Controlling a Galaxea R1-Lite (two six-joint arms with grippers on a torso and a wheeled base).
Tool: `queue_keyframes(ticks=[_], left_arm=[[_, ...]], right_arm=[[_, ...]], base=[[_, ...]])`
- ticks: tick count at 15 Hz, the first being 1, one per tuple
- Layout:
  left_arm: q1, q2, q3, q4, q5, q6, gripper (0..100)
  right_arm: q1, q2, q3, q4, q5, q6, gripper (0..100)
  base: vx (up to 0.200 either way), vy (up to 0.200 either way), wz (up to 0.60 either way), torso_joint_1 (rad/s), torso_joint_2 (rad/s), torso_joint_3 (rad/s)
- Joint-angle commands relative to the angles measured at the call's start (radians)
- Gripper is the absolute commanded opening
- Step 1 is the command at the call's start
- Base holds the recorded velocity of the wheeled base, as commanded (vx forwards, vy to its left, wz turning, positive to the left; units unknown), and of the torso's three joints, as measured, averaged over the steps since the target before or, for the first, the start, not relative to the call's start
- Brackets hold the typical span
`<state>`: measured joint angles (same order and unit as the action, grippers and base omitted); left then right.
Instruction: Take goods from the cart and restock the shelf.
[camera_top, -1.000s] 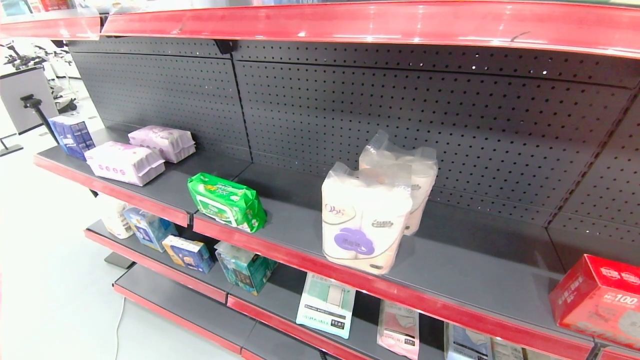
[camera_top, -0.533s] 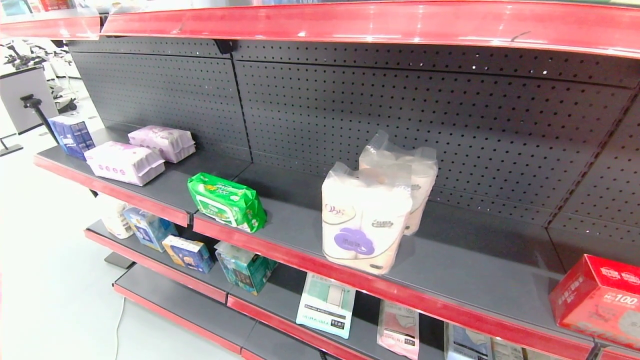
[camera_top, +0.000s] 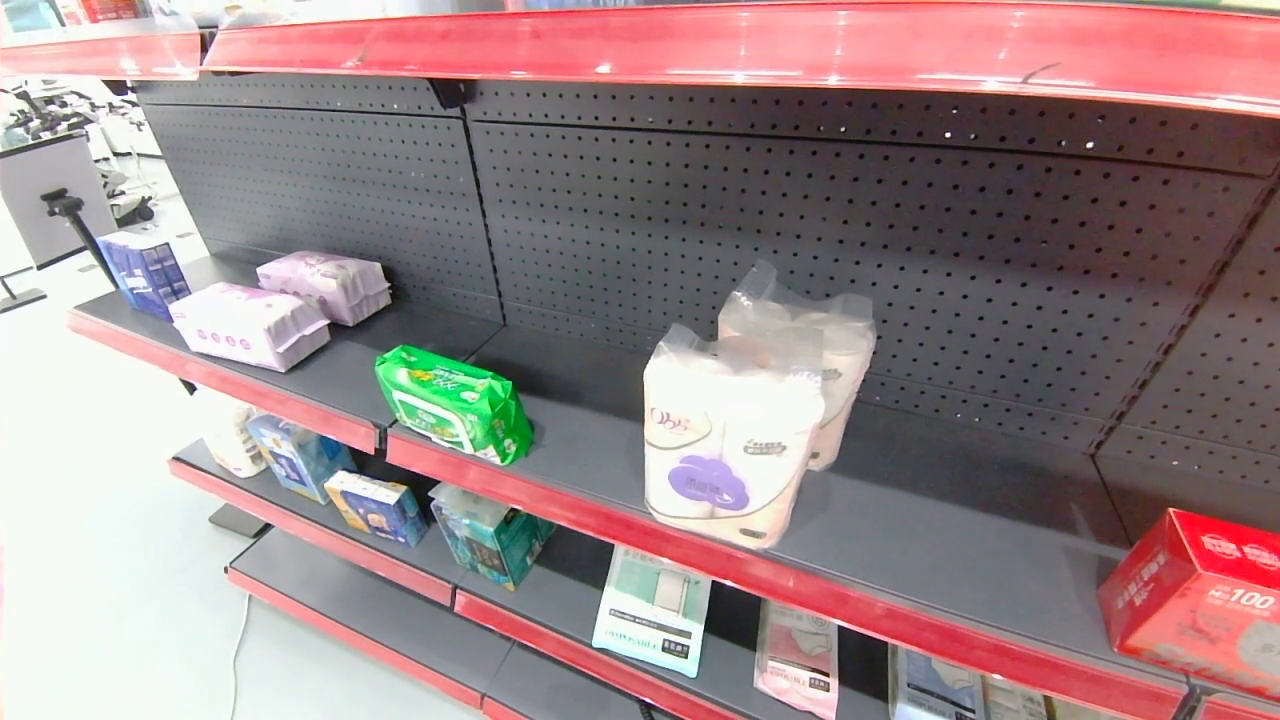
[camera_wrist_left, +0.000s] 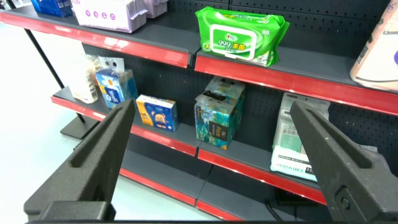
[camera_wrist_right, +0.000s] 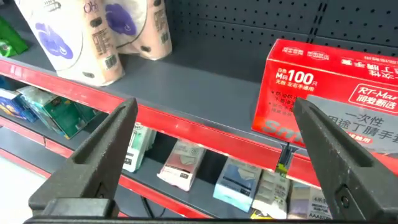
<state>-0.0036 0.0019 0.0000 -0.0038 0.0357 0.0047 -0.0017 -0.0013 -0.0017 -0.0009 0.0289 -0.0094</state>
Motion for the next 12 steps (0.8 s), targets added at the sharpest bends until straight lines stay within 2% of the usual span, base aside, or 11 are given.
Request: queue_keyframes(ticks=[1, 10, 12], left_arm=[[0.001, 0.001, 0.0, -0.001, 0.0, 0.0, 100], [0.001, 0.001, 0.0, -0.001, -0.002, 0.001, 100], [0.001, 0.001, 0.0, -0.001, -0.004, 0.003, 100]], right_arm=[[0.0, 0.001, 0.0, -0.001, 0.0, 0.0, 100], [0.0, 0.001, 0.0, -0.001, 0.0, 0.002, 100], [0.0, 0.001, 0.0, -0.001, 0.0, 0.0, 100]], base=[[0.0, 0.0, 0.0, 0.0, 0.0, 0.0], [0.0, 0.0, 0.0, 0.0, 0.0, 0.0], [0.0, 0.0, -0.6, 0.005, 0.0, 0.002]])
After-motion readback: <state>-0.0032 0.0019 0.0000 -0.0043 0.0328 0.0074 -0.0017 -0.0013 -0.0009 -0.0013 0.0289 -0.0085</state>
